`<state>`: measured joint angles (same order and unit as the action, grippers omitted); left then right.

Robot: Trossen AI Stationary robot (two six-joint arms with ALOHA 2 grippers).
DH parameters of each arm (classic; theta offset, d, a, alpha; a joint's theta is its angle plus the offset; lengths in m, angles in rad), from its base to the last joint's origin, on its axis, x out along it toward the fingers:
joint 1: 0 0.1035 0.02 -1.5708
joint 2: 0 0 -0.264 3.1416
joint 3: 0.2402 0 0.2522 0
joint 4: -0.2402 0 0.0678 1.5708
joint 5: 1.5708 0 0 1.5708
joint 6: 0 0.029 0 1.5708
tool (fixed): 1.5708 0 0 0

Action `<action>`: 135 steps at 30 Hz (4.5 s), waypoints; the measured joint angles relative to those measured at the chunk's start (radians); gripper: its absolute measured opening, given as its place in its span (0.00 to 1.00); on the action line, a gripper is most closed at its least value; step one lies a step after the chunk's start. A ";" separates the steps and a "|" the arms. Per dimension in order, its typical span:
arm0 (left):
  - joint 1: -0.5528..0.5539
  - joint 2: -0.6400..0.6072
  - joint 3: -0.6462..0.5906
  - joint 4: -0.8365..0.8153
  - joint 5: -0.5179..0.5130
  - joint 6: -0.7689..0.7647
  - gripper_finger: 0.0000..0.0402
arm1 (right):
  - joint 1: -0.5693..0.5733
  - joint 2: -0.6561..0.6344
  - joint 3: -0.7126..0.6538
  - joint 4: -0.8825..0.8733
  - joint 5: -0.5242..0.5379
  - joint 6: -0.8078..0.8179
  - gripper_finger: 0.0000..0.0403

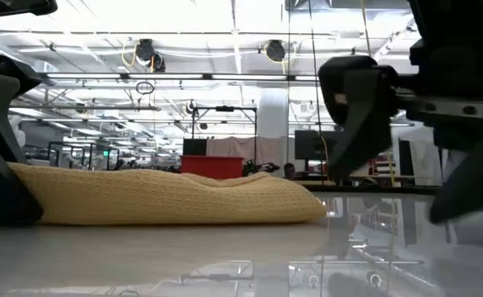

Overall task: Roll towel
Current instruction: Roll the yellow towel

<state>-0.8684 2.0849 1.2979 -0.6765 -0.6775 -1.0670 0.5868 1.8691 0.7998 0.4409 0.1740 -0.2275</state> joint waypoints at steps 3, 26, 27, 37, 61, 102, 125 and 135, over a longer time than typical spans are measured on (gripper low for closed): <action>-0.003 0.000 0.000 0.001 0.000 -0.002 0.10 | -0.008 0.006 -0.038 0.201 0.067 0.017 0.67; -0.002 -0.003 0.002 0.011 -0.003 -0.027 0.10 | -0.117 0.179 -0.015 0.411 0.012 0.111 0.68; -0.002 -0.003 0.003 0.011 -0.003 -0.028 0.10 | -0.117 0.179 -0.011 0.412 0.010 0.112 0.68; -0.002 -0.003 0.003 0.012 -0.004 -0.027 0.11 | -0.139 0.190 -0.006 0.322 -0.036 0.264 0.68; -0.047 -0.003 0.160 -0.087 -0.197 0.000 0.48 | -0.151 0.178 -0.009 0.292 -0.060 0.409 0.02; 0.005 0.012 0.200 -0.136 -0.058 0.135 0.55 | -0.247 0.179 -0.010 0.338 -0.307 0.591 0.06; 0.037 0.045 0.125 -0.139 -0.007 0.104 0.04 | -0.248 0.179 -0.010 0.341 -0.320 0.585 0.06; 0.063 -0.056 0.123 -0.197 0.002 0.054 0.02 | -0.253 0.070 -0.010 0.196 -0.337 0.474 0.13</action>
<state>-0.8053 2.0284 1.4212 -0.8731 -0.6756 -1.0130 0.3336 1.9387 0.7902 0.6364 -0.1625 0.2465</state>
